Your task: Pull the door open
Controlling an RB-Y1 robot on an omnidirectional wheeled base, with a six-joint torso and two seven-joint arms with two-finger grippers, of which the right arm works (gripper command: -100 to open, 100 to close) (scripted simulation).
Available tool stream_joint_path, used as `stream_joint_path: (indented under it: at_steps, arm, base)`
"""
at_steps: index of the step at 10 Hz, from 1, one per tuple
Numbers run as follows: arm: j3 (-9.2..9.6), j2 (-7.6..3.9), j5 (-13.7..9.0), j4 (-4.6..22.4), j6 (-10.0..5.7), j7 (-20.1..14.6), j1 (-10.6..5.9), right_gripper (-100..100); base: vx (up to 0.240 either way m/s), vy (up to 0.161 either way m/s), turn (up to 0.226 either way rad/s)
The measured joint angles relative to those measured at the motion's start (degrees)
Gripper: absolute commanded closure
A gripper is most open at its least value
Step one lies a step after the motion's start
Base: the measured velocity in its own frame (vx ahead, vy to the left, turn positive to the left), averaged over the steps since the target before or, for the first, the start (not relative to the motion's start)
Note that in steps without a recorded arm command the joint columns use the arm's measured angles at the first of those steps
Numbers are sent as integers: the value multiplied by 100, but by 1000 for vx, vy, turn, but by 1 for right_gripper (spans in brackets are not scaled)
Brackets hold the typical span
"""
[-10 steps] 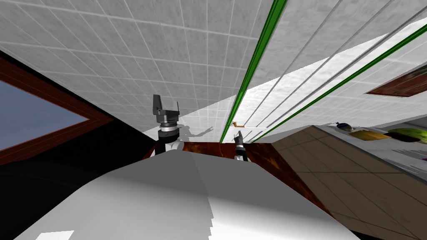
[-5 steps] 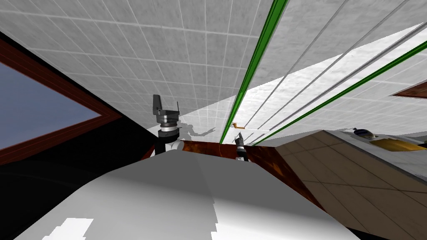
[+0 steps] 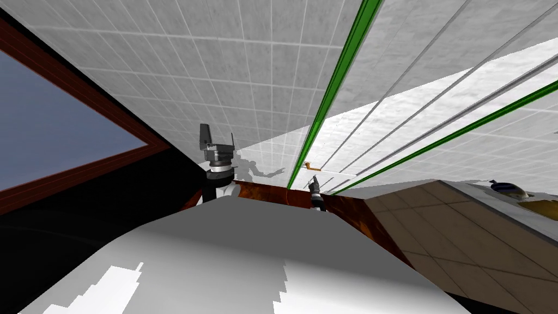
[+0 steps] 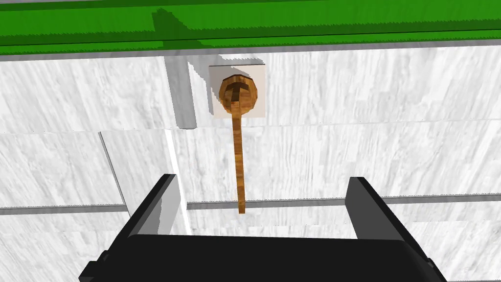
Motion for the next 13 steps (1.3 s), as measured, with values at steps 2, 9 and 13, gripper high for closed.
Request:
stream_joint_path:
  at_steps: [2, 9, 13]
  arm:
    - [56, -84, -81, 293, -90, -4, -84, -100]
    - [-103, -323, -246, 811, -452, -244, -28, -100]
    - [-258, -485, -357, 1076, -716, -443, 57, 100]
  base:
    - [-16, -95, 109]
    - [153, 22, 141]
    - [118, -7, 78]
